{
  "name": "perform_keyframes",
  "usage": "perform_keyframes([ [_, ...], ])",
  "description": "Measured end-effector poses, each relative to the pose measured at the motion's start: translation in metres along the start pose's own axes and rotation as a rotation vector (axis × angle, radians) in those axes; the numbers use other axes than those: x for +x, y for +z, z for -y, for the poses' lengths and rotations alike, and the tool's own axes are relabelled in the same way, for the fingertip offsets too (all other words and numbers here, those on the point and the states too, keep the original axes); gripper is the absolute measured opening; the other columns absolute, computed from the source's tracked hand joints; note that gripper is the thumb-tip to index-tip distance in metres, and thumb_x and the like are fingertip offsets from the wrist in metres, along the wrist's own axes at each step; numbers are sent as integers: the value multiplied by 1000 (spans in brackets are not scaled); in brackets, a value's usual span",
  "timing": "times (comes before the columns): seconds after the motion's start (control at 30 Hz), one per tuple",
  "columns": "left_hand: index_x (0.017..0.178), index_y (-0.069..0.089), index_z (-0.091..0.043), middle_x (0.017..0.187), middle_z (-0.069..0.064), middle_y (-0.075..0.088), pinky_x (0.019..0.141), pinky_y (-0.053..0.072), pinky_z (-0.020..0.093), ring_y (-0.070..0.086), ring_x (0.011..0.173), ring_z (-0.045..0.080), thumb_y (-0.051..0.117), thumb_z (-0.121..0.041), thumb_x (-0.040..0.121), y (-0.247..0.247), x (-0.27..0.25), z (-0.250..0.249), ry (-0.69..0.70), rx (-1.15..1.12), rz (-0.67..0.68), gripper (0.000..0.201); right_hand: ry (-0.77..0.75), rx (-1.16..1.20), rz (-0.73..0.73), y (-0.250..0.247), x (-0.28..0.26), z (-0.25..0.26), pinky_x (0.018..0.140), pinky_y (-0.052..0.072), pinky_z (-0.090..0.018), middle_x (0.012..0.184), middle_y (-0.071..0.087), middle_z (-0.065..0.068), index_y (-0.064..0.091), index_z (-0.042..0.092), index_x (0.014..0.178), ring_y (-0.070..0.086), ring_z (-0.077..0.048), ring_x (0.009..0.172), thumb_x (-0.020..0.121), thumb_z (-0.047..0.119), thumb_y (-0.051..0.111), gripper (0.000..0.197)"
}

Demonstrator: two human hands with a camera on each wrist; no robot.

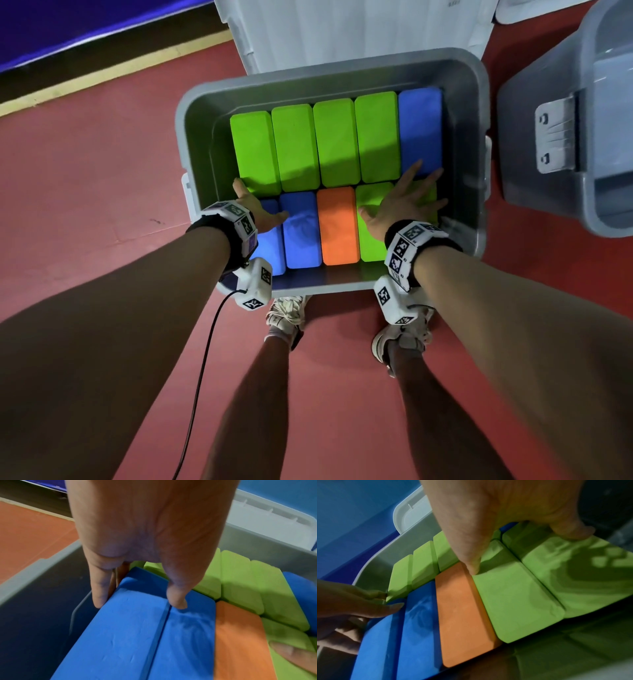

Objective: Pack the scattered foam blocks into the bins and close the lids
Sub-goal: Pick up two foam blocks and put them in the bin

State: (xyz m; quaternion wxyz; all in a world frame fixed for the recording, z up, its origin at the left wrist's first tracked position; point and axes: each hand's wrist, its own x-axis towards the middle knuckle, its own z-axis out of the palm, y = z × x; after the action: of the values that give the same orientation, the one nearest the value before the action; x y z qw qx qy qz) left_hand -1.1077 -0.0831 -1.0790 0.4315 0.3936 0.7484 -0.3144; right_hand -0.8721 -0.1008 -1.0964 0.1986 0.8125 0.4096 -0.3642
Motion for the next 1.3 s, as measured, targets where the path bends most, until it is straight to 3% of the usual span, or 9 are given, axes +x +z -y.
perform_keyframes([
  [0.2,150,-18,3,148,33,25,106,35,50,41,128,42,55,-79,76,18,-2,-11,-48,212,-92,133,-87,-32,-46,-1,10,-17,100,36,-73,158,-34,-12,-28,26,151,7,-59,142,66,70,75,141],
  [0.4,149,-5,12,149,41,16,107,36,51,43,126,46,38,-82,81,25,4,-27,7,329,-81,125,-96,-61,2,-3,15,-23,95,36,-77,154,-41,-7,-28,35,150,1,-62,141,74,62,73,129],
  [0.6,149,12,3,147,29,29,105,36,47,41,129,40,80,-52,72,31,4,-13,15,-50,-187,117,-112,-77,59,-4,14,-28,97,38,-75,152,-44,-11,-30,32,150,-1,-60,142,84,59,64,118],
  [0.77,138,18,1,108,16,38,75,43,40,43,79,24,79,-63,61,30,15,-11,24,-41,-179,117,-49,-49,65,-9,21,-23,105,28,-75,150,-47,-12,-34,32,148,-3,-58,143,81,55,70,125],
  [0.9,139,15,-3,124,24,47,90,49,48,57,102,38,79,-57,69,23,29,2,64,-83,-97,109,-63,-72,30,-11,23,-23,105,28,-74,153,-42,-13,-30,31,150,-2,-59,142,82,55,69,122],
  [1.0,146,4,-5,112,24,62,81,57,49,67,89,34,76,-48,79,19,32,8,75,-146,25,107,-64,-132,-13,-5,13,-25,101,29,-77,157,-34,-15,-24,26,153,-3,-59,143,84,52,68,119],
  [1.1,151,-6,-9,129,23,56,82,55,43,64,102,36,75,-47,80,13,37,11,72,-224,33,114,-62,-120,-107,1,9,-12,95,33,-79,161,-25,-17,-18,22,156,-2,-60,142,96,27,63,101],
  [1.17,149,6,-10,130,18,53,82,56,48,62,103,36,77,-56,73,12,39,15,79,-240,18,113,-70,-127,-123,1,11,-4,97,34,-77,161,-24,-18,-16,21,156,-4,-61,142,99,19,56,92],
  [1.3,135,28,-16,120,9,53,66,58,55,64,95,34,82,-73,49,26,35,27,-36,-541,39,116,-71,-165,-46,0,10,-3,106,29,-72,159,-27,-22,-21,17,155,-7,-61,141,91,46,64,110],
])
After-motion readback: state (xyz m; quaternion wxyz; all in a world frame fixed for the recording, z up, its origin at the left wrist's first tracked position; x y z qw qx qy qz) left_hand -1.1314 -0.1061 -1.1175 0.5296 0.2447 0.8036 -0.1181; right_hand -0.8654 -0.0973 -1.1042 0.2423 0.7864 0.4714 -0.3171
